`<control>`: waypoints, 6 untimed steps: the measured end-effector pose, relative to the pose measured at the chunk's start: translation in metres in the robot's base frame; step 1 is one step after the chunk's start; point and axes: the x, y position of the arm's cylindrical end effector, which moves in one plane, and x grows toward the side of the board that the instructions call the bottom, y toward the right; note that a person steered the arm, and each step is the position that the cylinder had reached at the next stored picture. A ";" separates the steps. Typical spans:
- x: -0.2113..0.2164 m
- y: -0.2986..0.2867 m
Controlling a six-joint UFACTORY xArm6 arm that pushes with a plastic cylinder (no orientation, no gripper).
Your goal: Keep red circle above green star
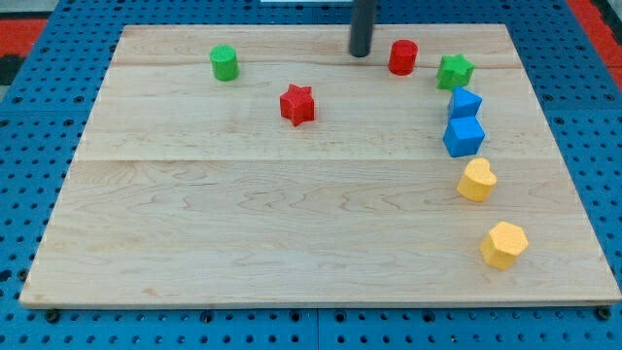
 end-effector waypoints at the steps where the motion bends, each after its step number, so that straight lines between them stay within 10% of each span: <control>1: 0.022 0.002; 6: 0.000 0.131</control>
